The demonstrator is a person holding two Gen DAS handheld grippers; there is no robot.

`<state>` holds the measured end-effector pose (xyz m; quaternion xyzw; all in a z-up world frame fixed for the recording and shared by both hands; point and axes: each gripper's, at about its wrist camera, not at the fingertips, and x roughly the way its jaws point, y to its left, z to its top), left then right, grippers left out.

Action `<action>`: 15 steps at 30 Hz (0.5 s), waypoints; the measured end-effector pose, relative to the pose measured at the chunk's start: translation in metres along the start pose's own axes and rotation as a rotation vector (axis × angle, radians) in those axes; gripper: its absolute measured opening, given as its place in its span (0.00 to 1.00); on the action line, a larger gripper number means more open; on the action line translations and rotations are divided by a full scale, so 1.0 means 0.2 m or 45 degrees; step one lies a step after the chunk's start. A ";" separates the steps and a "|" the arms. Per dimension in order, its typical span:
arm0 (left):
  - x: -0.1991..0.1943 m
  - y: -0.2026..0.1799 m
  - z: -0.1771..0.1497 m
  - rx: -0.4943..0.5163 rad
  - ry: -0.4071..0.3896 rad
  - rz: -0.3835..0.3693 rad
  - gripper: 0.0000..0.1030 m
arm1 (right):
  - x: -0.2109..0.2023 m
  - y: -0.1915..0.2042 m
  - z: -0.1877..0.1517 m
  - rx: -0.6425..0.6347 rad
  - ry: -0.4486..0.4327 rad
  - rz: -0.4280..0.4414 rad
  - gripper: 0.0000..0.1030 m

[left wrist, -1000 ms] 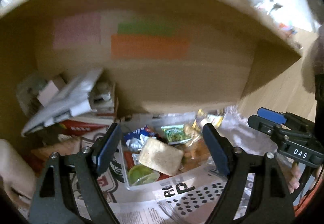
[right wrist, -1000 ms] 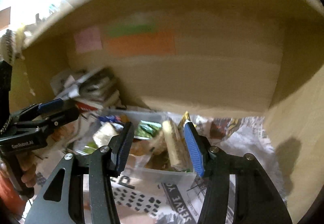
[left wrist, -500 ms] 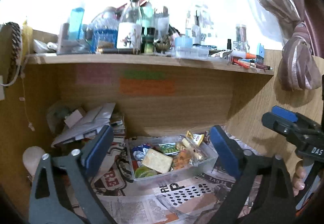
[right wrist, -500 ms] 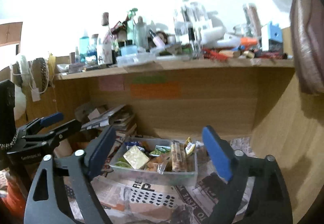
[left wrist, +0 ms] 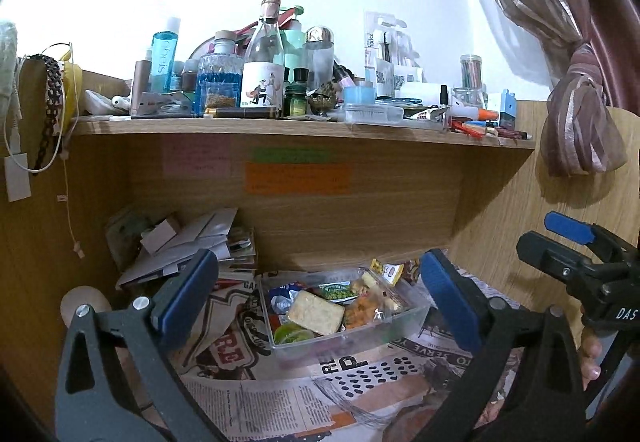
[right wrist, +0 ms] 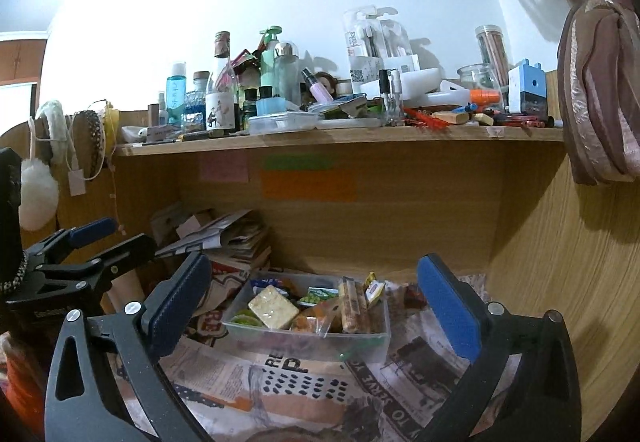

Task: Organize snacks

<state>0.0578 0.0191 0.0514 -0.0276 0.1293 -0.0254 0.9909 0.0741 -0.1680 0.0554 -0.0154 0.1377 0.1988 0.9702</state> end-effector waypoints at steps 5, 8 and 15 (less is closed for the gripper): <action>0.00 0.00 0.00 0.000 -0.001 -0.003 1.00 | 0.00 0.00 0.00 -0.002 0.000 0.003 1.00; 0.00 -0.01 0.00 0.000 0.000 0.008 1.00 | 0.00 0.01 0.00 -0.004 -0.001 0.000 1.00; 0.00 0.00 -0.01 0.013 -0.006 0.003 1.00 | 0.01 0.02 -0.01 -0.020 -0.001 0.000 1.00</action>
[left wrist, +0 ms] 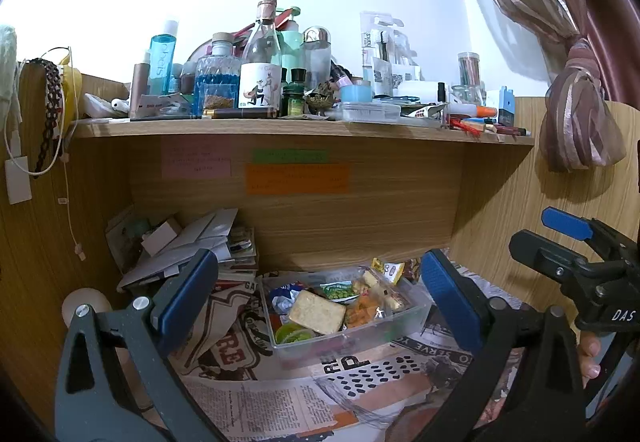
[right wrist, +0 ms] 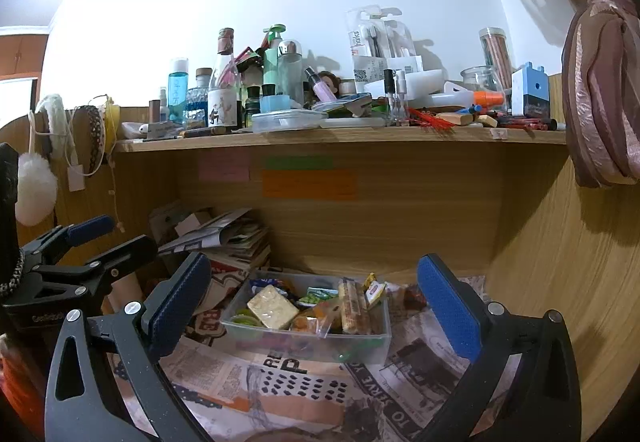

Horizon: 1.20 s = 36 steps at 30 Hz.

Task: Organize snacks

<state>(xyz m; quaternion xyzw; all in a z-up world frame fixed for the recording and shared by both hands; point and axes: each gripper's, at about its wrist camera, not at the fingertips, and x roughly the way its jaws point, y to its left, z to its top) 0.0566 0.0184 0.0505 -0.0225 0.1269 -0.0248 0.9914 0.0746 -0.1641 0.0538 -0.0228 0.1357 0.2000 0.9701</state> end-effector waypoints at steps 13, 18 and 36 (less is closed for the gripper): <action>0.00 0.00 0.00 0.011 -0.001 -0.015 1.00 | 0.01 -0.02 0.00 0.008 0.000 -0.006 1.00; 0.01 0.01 0.00 0.009 0.003 -0.025 1.00 | 0.01 -0.02 0.00 0.008 0.000 -0.008 1.00; 0.03 0.02 -0.02 0.014 0.010 -0.046 1.00 | 0.02 -0.02 0.00 0.006 0.001 -0.003 1.00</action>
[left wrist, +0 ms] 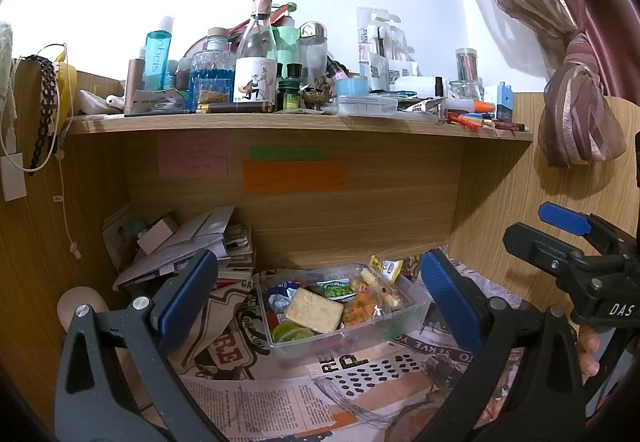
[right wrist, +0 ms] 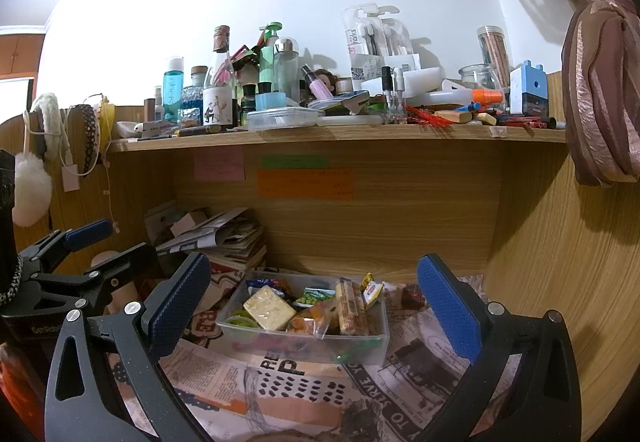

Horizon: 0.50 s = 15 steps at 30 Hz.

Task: Organize snacks

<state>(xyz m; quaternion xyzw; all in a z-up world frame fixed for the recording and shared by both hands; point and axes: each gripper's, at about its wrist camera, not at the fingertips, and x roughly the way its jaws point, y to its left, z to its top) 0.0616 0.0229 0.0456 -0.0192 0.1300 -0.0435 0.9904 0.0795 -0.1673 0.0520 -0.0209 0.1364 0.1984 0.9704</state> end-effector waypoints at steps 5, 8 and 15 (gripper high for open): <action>0.00 0.00 0.00 0.000 0.003 0.001 1.00 | 0.00 0.00 0.00 -0.001 -0.001 0.000 1.00; 0.00 0.00 0.00 -0.001 0.005 -0.008 1.00 | 0.00 0.00 0.00 -0.001 -0.001 0.001 1.00; 0.01 -0.01 -0.01 0.004 0.005 -0.015 1.00 | 0.01 0.00 0.00 -0.004 0.002 0.000 1.00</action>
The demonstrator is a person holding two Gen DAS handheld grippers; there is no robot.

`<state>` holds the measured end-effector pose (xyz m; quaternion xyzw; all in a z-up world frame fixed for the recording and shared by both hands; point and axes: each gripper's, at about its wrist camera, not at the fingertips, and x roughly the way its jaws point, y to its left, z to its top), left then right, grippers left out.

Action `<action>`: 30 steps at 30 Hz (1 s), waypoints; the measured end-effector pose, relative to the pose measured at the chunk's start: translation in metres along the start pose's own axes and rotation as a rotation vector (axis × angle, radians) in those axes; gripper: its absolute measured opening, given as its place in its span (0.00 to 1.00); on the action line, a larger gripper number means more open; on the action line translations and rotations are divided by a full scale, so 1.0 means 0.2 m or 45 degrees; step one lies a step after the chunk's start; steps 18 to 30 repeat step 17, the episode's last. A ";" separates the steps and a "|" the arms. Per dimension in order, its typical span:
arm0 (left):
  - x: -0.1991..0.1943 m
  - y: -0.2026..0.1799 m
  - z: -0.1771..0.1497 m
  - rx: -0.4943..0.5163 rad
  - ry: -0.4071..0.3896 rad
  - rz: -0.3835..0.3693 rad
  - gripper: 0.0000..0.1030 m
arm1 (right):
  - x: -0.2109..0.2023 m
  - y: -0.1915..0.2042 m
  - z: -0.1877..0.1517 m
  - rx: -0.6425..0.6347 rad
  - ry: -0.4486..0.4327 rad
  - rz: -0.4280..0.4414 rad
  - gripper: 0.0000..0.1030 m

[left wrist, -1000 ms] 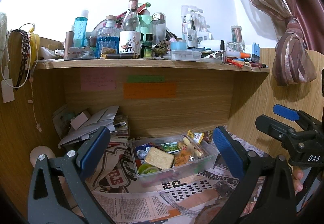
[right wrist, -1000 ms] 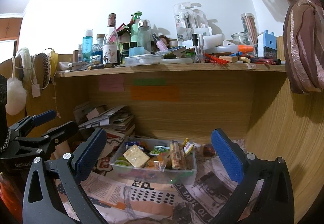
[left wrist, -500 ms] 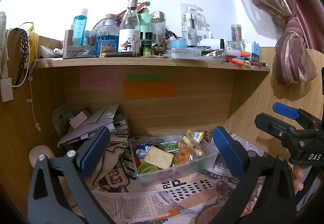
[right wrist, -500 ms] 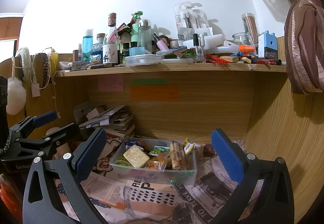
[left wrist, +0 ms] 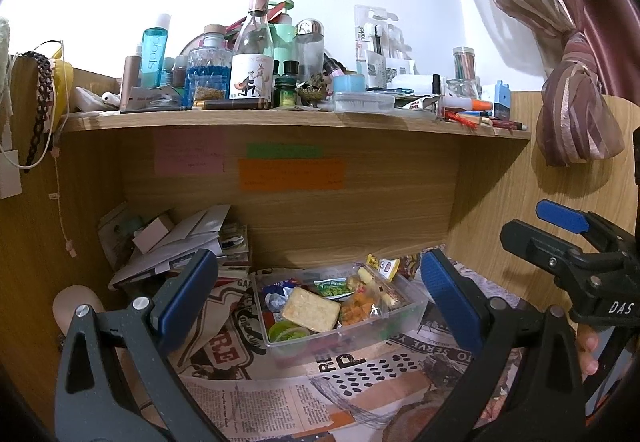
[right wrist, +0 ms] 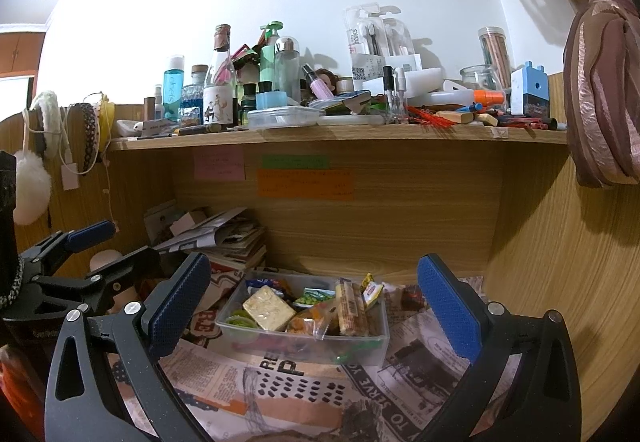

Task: Organize snacks

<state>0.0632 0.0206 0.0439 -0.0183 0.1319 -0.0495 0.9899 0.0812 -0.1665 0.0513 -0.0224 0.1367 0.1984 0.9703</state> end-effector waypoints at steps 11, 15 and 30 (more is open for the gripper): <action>0.01 -0.02 -0.01 -0.015 0.014 -0.024 1.00 | 0.02 -0.02 -0.01 0.000 0.010 -0.003 1.00; 0.02 -0.02 -0.02 -0.029 0.023 -0.022 1.00 | 0.04 -0.04 -0.02 0.007 0.019 0.000 1.00; 0.02 -0.02 -0.03 -0.035 0.028 -0.019 1.00 | 0.05 -0.04 -0.02 0.010 0.027 -0.002 1.00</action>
